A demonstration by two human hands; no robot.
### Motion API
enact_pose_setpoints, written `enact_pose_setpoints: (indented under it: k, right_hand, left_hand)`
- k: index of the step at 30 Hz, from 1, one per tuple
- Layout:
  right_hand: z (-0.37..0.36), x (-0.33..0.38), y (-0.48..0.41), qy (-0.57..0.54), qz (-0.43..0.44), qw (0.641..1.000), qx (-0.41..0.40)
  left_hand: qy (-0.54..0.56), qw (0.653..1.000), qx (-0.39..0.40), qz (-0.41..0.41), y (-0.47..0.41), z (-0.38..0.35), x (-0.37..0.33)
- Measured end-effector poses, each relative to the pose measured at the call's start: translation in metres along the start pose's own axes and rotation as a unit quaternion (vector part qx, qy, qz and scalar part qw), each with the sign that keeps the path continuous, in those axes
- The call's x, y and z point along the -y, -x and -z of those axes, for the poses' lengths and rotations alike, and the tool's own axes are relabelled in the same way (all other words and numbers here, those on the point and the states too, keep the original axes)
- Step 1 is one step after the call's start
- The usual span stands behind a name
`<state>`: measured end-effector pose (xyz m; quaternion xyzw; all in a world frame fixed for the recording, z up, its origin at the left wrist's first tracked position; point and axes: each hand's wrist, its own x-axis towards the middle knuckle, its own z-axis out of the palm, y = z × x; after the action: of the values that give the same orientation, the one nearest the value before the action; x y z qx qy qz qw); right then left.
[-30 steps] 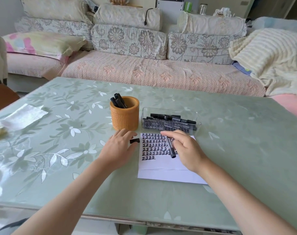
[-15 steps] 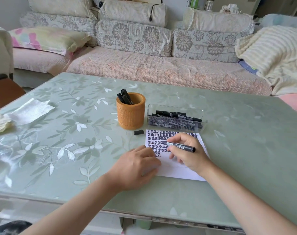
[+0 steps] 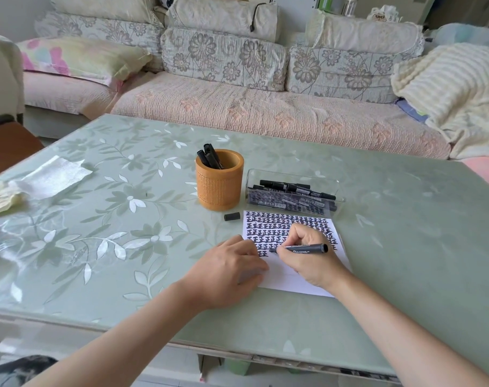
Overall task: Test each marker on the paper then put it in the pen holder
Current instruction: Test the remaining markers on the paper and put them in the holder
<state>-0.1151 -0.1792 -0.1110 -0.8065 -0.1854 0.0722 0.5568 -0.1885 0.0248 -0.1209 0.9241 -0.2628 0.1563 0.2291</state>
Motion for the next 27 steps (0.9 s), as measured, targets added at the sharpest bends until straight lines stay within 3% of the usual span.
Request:
enact_pose_setpoints:
  k: [27]
  right_hand:
    - [0.0019, -0.001, 0.0022, 0.05, 0.03, 0.998, 0.014]
  left_hand:
    - [0.007, 1.0, -0.002, 0.014, -0.0012, -0.0002, -0.0008]
